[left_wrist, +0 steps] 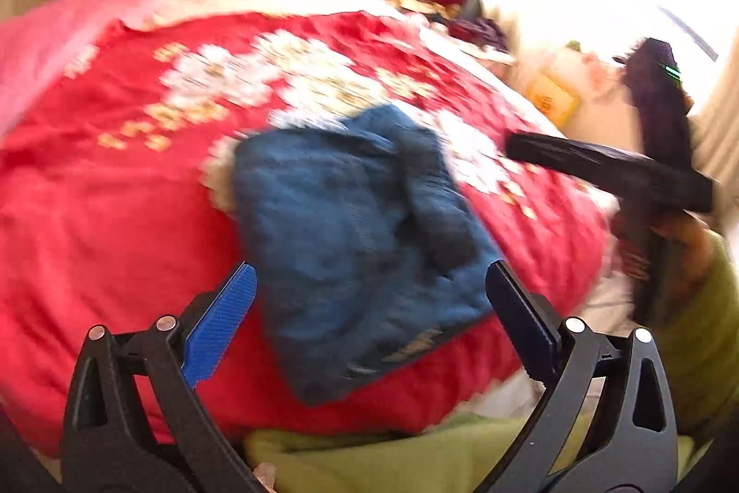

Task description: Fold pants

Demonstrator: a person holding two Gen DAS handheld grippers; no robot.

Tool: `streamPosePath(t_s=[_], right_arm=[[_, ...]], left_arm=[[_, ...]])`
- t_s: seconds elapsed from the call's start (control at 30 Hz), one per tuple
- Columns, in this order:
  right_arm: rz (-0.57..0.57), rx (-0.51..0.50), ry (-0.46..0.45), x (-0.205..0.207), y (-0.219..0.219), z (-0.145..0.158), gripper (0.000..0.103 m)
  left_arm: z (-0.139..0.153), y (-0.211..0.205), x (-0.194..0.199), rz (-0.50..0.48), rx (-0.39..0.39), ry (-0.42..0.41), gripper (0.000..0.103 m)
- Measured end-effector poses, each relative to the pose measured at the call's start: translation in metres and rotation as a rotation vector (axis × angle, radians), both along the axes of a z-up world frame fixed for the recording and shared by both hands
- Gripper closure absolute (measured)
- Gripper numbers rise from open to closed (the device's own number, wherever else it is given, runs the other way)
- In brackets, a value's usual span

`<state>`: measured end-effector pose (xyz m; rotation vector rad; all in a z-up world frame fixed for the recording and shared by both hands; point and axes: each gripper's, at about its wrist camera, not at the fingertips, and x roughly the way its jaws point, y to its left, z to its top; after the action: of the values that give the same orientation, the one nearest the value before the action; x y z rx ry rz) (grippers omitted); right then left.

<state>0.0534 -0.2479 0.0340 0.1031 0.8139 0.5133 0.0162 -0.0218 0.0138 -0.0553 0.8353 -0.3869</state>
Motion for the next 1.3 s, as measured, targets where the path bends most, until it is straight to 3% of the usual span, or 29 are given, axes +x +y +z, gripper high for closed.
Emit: streamPosePath(t_s=[0.17,0.5,0.6,0.67,0.83,0.87,0.9,0.93,0.97,1.1,1.3], right_arm=[[0.089,-0.029,-0.08,-0.038,0.003,0.013,0.022],[0.4,-0.27,-0.202,-0.089,0.084,-0.009,0.022],[0.484,-0.281,-0.221,-0.094,0.108,-0.018,0.03],[0.539,-0.305,-0.25,-0.094,0.123,-0.025,0.032],[0.582,-0.422,-0.35,-0.082,0.15,-0.041,0.032],[0.595,-0.413,-0.34,-0.077,0.153,-0.044,0.035],[0.638,-0.374,-0.284,-0.071,0.154,-0.049,0.06],[0.684,-0.327,-0.221,-0.068,0.153,-0.051,0.076],[0.71,-0.297,-0.197,-0.069,0.15,-0.052,0.084],[0.728,-0.221,-0.163,-0.072,0.131,-0.053,0.087],[0.675,-0.223,-0.107,-0.078,0.123,-0.063,0.086]], left_arm=[[0.01,0.018,0.013,0.088,0.045,-0.012,0.01],[0.006,0.033,0.06,0.146,0.078,0.064,0.01],[-0.001,0.031,0.072,0.148,0.1,0.087,0.016],[-0.006,0.028,0.078,0.144,0.1,0.104,0.029],[-0.017,0.013,0.089,0.118,0.156,0.121,0.037],[-0.02,0.01,0.091,0.116,0.168,0.124,0.038],[-0.023,0.007,0.093,0.117,0.178,0.126,0.038],[-0.026,0.005,0.094,0.117,0.185,0.127,0.038],[-0.03,0.003,0.095,0.116,0.191,0.131,0.038],[-0.036,-0.002,0.096,0.112,0.199,0.127,0.038],[-0.036,-0.006,0.096,0.103,0.2,0.115,0.038]])
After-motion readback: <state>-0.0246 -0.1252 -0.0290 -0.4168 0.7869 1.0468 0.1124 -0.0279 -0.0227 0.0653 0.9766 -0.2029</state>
